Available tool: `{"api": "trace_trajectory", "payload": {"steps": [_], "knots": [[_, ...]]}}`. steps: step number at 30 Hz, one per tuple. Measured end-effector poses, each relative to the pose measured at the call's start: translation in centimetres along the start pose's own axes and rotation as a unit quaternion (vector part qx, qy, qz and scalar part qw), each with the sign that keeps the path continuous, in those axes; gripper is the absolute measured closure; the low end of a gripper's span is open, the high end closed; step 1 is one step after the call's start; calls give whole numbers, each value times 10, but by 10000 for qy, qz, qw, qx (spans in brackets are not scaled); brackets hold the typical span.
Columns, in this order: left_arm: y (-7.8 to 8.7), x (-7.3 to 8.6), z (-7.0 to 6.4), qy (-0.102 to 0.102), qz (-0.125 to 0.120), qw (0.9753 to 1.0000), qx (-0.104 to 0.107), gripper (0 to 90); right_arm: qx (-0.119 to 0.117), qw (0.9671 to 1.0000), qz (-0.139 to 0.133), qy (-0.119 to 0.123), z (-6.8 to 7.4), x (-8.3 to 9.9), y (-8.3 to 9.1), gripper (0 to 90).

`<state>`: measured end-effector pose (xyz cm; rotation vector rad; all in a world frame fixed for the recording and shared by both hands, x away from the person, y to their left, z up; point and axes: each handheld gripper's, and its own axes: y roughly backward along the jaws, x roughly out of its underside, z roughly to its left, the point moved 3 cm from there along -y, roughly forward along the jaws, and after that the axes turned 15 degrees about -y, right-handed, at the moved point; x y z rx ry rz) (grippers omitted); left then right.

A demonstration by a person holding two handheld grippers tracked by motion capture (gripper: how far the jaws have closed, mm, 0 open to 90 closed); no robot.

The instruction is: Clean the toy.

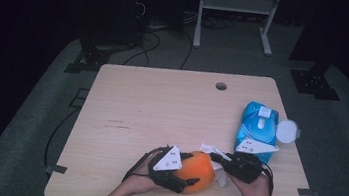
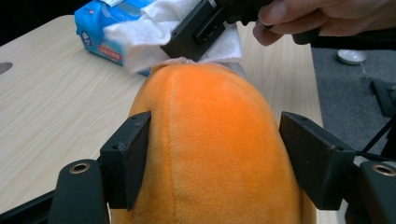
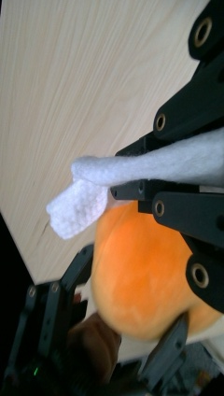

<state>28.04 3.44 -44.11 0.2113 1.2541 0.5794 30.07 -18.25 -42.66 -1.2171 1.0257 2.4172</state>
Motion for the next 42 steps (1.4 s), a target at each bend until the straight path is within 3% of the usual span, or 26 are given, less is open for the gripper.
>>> {"api": "trace_trajectory", "payload": {"steps": [2,3,6,8,9,11,13,15,16,18,20,21,23,24,25,27,28,29,31,34,36,37,39,41,42], "knots": [[-1,0,0,18,-1,10000,-26,273,-148,9997,-24,-184,-1,0,2,848],[-2,-1,0,18,7,10000,-36,272,-202,9997,-28,-159,4,-1,2,848],[-4,-2,-1,19,-10,10000,-49,268,-680,9976,-82,-73,25,-5,0,847],[-3,-3,-2,3,-15,10000,-49,246,-534,9985,-27,138,31,-5,-4,847],[-2,-2,-1,28,-8,10000,-40,226,-508,9987,-24,96,29,-5,-5,847],[2,0,5,332,16,9994,-102,171,-422,9991,-44,-93,16,-2,-6,848],[3,5,13,796,100,9966,-183,104,-393,9986,-68,-339,4,0,-3,849],[2,10,18,1120,116,9936,-74,116,-365,9986,-53,-370,2,1,-2,848],[1,10,17,1077,147,9941,-49,141,-362,9987,-49,-361,3,1,-2,848],[1,8,13,807,194,9965,-85,228,-456,9984,-43,-337,9,-1,-3,848],[0,2,9,506,149,9981,-317,304,-808,9962,-129,-312,20,-5,-3,848],[0,-2,7,291,134,9983,-489,324,-875,9957,-156,-262,25,-6,-3,848],[1,-6,5,-56,138,9969,-777,342,-743,9968,-265,-140,28,-9,-2,844],[0,-6,5,-208,204,9954,-911,346,-669,9968,-390,-208,24,-10,-1,844],[0,-5,5,-297,278,9951,-904,345,-545,9971,-432,-319,17,-9,0,844],[0,-1,4,-195,238,9964,-788,338,-194,9978,-402,-490,-3,-3,-2,845],[-1,1,4,-187,239,9968,-737,326,-250,9959,-369,-790,-14,2,-4,846],[-2,1,4,-151,224,9974,-670,308,-318,9951,-360,-868,-17,3,-5,846],[-3,2,3,-82,190,9982,-558,281,-354,9958,-355,-763,-9,2,-6,846],[-2,3,2,-110,178,9984,-521,281,-677,9959,-358,-485,13,-3,-7,845],[0,3,2,-120,184,9987,-466,272,-594,9971,-312,-360,15,-3,-9,846],[2,3,4,-46,168,9989,-437,255,-553,9974,-312,-355,13,-2,-10,846],[6,5,10,193,151,9990,-380,205,-236,9990,-271,-257,5,1,-10,846],[8,7,15,441,111,9985,-309,184,-187,9988,-304,-335,0,3,-9,846],[7,8,15,446,122,9985,-283,186,-125,9991,-285,-285,0,4,-8,847]]}}
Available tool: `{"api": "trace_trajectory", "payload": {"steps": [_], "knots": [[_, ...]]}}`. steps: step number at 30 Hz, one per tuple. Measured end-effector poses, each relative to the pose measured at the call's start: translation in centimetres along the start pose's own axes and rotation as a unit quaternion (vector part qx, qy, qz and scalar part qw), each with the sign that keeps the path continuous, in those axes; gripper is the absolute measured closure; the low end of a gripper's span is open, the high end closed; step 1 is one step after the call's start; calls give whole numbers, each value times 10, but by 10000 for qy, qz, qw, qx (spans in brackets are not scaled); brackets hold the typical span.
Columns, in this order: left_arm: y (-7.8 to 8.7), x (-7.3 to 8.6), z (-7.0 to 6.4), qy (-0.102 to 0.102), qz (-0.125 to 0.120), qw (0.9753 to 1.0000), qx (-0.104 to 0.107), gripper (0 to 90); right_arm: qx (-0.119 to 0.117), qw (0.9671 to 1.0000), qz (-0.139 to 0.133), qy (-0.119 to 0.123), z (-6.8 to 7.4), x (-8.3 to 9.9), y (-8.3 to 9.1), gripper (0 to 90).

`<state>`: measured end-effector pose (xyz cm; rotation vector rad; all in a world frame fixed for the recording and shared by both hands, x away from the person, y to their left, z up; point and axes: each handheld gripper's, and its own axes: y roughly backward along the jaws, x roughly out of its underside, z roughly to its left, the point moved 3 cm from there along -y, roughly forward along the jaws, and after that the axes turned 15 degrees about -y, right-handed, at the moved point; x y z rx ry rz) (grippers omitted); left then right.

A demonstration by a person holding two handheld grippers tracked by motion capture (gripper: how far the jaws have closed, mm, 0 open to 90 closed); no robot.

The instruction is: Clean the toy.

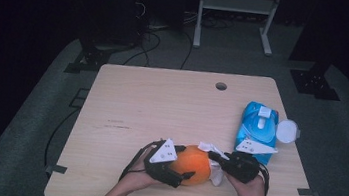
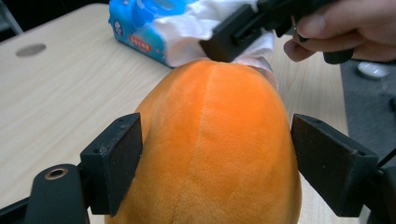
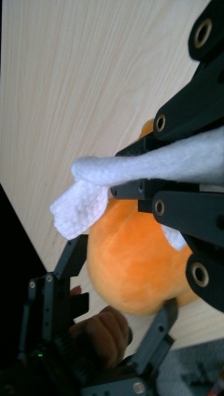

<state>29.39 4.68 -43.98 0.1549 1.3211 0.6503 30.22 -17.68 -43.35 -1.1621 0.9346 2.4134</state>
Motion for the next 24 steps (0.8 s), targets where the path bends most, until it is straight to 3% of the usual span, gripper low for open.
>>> {"api": "trace_trajectory", "payload": {"steps": [2,5,7,9,12,13,16,18,21,22,24], "knots": [[-2,1,-5,-213,154,9997,6,243,0,10000,-20,86,7,-1,-1,846],[-1,0,-8,-345,193,9992,38,281,-98,9996,-69,242,16,-3,-1,846],[1,0,-6,-305,130,9994,88,286,4,9997,-72,217,12,-2,-2,847],[3,1,-4,-235,23,9997,92,258,140,9999,-79,35,2,-2,0,847],[0,0,1,257,-84,9996,93,175,147,9998,-96,-50,-1,-2,2,846],[-1,0,1,269,-37,9996,23,176,107,9999,-83,-41,3,-2,2,847],[-3,-1,-4,130,-4,9999,-50,244,-348,9993,-108,130,24,-3,0,846],[-1,-3,-4,55,-5,10000,-22,241,-291,9991,-67,284,29,-2,-2,846],[5,-2,3,289,-150,9995,30,170,-59,9998,-113,134,13,-1,-2,846],[5,0,5,358,-81,9993,-32,125,49,9999,-125,27,5,0,0,846],[1,4,6,411,7,9991,49,114,24,9993,-174,-317,-5,0,4,846]]}}
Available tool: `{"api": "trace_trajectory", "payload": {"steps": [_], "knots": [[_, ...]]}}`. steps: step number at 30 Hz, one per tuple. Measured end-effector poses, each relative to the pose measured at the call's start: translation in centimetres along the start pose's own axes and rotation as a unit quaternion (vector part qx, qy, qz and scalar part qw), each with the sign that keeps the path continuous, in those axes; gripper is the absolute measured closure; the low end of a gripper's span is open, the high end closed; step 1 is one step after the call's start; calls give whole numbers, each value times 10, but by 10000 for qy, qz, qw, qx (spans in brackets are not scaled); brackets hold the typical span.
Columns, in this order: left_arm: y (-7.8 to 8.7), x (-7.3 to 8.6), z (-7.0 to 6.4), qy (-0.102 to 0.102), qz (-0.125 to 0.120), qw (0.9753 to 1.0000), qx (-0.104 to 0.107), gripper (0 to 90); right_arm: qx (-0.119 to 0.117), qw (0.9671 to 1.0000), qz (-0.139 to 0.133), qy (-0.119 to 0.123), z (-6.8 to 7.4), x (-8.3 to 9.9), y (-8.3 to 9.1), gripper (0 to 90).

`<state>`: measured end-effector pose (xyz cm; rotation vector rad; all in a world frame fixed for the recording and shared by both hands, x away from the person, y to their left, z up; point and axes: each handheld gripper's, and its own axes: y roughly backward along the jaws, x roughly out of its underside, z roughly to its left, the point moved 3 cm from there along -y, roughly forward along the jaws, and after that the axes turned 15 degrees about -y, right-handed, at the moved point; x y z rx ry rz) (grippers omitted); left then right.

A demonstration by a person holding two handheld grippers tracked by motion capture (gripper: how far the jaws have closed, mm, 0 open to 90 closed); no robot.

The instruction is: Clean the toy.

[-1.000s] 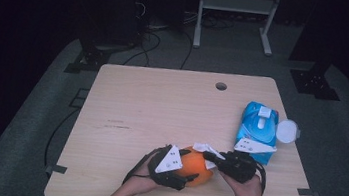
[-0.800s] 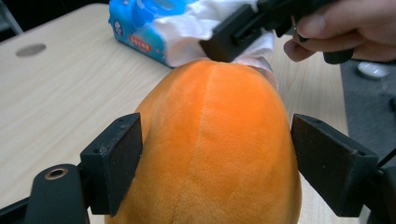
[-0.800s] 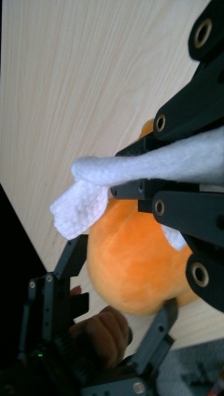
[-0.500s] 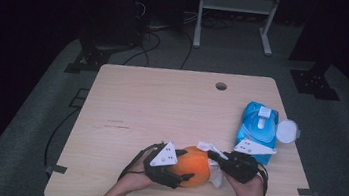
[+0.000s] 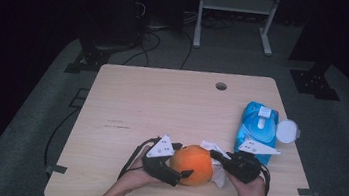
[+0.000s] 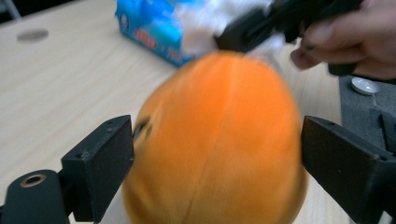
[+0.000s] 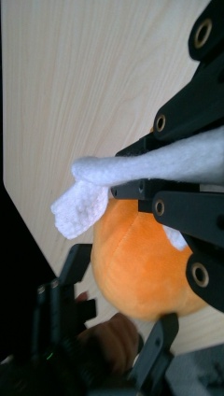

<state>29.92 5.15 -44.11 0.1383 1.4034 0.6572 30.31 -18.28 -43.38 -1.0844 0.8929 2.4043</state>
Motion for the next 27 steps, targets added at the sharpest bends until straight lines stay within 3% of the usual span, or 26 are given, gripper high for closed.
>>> {"api": "trace_trajectory", "payload": {"steps": [1,2,4,7,9,11,12,14,15,17,19,23,27], "knots": [[0,0,0,0,0,10000,0,149,-24,10000,1,31,2,0,0,846],[-3,0,-3,-135,46,9999,-40,202,-70,9999,3,101,7,0,0,846],[-2,-3,-5,-254,50,9995,-160,290,-391,9992,-12,106,21,-1,-2,846],[2,-7,-4,-144,-134,9996,-189,346,-753,9969,-51,202,36,-3,-4,845],[7,-8,-3,-142,-228,9995,-170,355,-667,9974,-99,239,33,-4,-3,846],[10,-8,-2,-97,-276,9994,-160,358,-385,9990,-156,165,18,-3,-2,846],[11,-9,-1,-93,-288,9994,-168,357,-251,9996,-142,69,9,-2,-1,846],[10,-10,-1,-110,-270,9994,-173,355,-236,9996,-116,-135,1,1,-1,846],[8,-10,-2,-144,-237,9994,-187,351,-252,9996,-114,-95,5,1,-1,846],[5,-11,-4,-172,-214,9994,-188,338,-539,9985,-135,-13,19,-2,-2,846],[4,-12,-5,-184,-190,9995,-195,319,-718,9971,-106,239,35,-3,-2,846],[3,-10,-5,-167,-148,9996,-164,289,-682,9962,101,531,47,0,-8,817],[3,-10,-6,-189,-133,9996,-137,280,-633,9922,478,965,55,-1,-6,645]]}}
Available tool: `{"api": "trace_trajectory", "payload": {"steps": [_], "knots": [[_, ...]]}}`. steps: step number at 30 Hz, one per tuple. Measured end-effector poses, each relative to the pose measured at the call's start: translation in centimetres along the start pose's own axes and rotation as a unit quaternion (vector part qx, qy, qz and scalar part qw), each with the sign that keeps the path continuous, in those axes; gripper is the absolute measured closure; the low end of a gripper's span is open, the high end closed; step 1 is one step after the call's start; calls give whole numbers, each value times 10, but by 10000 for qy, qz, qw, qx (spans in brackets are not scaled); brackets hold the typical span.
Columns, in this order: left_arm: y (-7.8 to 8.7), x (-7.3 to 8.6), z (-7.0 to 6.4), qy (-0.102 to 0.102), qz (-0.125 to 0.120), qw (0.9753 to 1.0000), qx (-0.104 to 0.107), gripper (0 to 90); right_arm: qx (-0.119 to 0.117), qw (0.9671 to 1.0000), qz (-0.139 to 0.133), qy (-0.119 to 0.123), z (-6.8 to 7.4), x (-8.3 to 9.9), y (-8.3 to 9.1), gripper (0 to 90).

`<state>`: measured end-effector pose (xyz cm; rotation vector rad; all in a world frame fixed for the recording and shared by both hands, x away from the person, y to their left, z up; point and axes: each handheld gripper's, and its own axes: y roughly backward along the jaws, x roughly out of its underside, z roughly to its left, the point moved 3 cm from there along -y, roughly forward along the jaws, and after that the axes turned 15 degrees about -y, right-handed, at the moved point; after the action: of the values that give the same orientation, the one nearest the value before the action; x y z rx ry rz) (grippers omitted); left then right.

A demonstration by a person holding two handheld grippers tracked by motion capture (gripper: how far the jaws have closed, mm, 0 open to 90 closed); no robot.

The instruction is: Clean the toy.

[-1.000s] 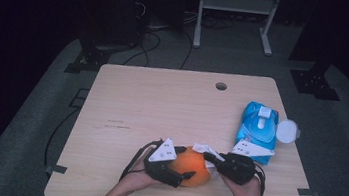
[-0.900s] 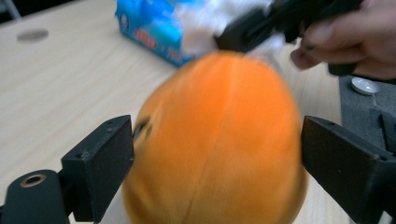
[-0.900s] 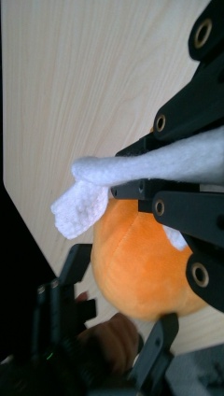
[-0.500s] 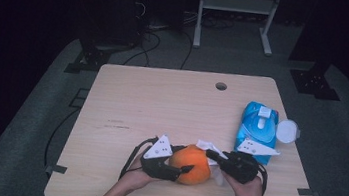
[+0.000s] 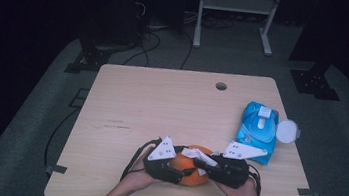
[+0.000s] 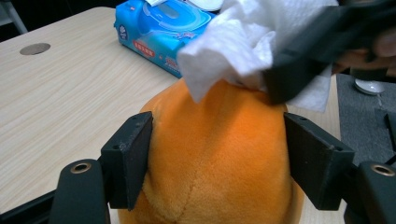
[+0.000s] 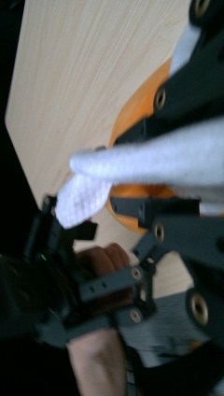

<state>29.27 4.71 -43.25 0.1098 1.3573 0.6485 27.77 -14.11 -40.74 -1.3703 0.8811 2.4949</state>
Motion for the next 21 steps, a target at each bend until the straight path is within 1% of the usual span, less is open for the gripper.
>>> {"api": "trace_trajectory", "payload": {"steps": [1,2,4,5,6,8,9,10,11,13,15,16,17,18,19,21], "knots": [[0,0,0,20,0,10000,12,276,-61,9999,116,51,2,-2,1,604],[0,1,1,40,-21,10000,18,274,-140,9996,238,65,3,-3,2,599],[1,2,3,77,-21,10000,39,270,-263,9988,384,120,4,-5,4,577],[1,3,3,113,-34,9999,45,268,-413,9980,474,41,2,-5,5,575],[1,4,4,120,-43,9999,51,264,-482,9976,497,-28,1,-5,6,590],[1,3,3,94,-46,9999,76,259,-300,9988,399,5,-3,-3,7,773],[1,3,2,43,-49,9999,96,251,-162,9993,328,65,-4,-1,7,814],[0,2,1,6,-48,9999,142,239,-33,9996,259,69,-6,0,6,831],[0,2,0,-37,-40,9998,184,220,-27,9996,271,41,-7,1,4,841],[0,2,0,-27,-33,9998,206,177,98,9996,206,170,-6,5,2,852],[2,3,5,128,-15,9998,171,131,250,9992,137,269,-6,5,1,855],[3,3,7,174,13,9998,112,116,404,9985,81,365,-6,5,3,855],[3,5,8,220,72,9997,94,99,481,9982,21,349,-9,4,5,856],[2,7,8,239,88,9996,134,108,512,9983,-29,269,-13,4,7,857],[1,8,7,189,107,9997,150,166,614,9978,-135,193,-19,3,10,858],[-2,6,2,21,105,9998,139,254,682,9975,-173,71,-24,3,13,859]]}}
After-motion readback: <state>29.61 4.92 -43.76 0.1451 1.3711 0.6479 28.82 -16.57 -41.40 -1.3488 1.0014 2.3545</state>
